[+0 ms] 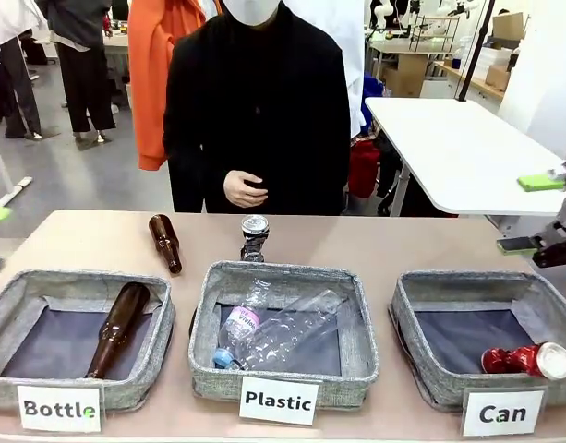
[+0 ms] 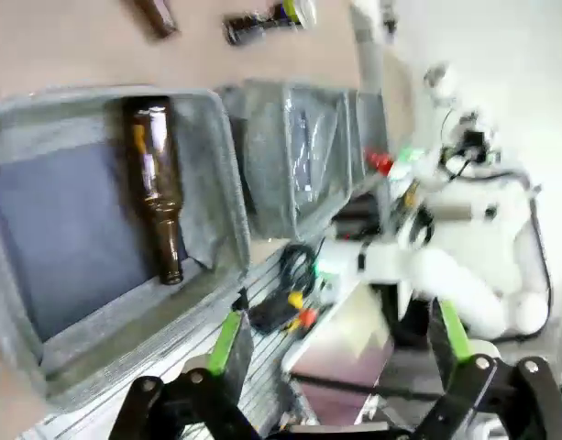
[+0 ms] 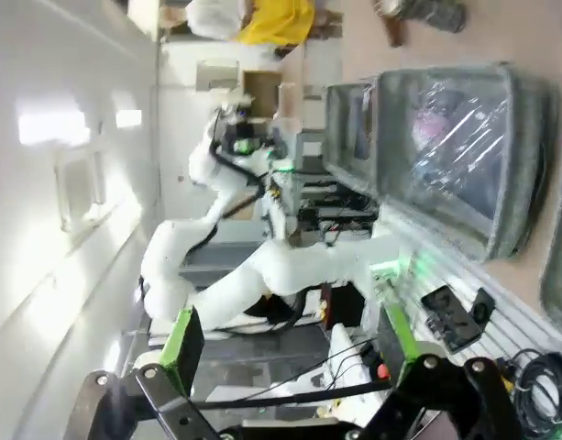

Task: Sort the can waste into the basket.
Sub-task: Pick up the can waste from the table and place it in the right Fabric basket.

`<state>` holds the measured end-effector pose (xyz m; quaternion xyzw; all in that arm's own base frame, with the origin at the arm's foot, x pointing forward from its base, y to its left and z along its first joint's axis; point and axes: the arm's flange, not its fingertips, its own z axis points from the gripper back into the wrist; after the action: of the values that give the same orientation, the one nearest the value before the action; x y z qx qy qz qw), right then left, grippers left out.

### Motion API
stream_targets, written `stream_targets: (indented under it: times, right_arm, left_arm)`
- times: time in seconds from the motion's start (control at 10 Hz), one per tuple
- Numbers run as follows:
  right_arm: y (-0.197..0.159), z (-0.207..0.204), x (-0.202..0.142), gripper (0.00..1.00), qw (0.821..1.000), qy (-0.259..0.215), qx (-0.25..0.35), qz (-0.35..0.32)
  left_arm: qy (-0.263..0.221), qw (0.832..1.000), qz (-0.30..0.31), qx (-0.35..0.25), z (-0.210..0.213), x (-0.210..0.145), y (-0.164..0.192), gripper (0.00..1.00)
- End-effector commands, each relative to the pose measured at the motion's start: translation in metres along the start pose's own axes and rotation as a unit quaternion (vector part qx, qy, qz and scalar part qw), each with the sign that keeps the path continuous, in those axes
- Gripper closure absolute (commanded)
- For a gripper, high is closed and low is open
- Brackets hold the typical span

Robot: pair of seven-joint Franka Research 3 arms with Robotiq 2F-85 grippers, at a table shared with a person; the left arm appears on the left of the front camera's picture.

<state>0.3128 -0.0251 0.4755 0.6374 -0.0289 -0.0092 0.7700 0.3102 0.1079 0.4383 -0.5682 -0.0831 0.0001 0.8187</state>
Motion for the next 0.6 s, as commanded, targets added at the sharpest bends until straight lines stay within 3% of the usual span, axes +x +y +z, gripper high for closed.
stream_targets:
  times: [0.0, 0.1, 0.5]
  right_arm:
    - [0.005, 0.003, -0.007, 0.00, 1.000, 0.017, 0.023, 0.003]
    - [0.005, 0.003, -0.007, 0.00, 1.000, 0.017, 0.023, 0.003]
    - [0.005, 0.003, -0.007, 0.00, 1.000, 0.017, 0.023, 0.003]
  left_arm:
    - [-0.277, 0.949, 0.016, -0.150, 0.030, -0.038, 0.043, 0.00]
    - [0.000, 1.000, 0.000, 0.000, 0.000, 0.000, 0.000, 0.00]
    - [0.000, 1.000, 0.000, 0.000, 0.000, 0.000, 0.000, 0.00]
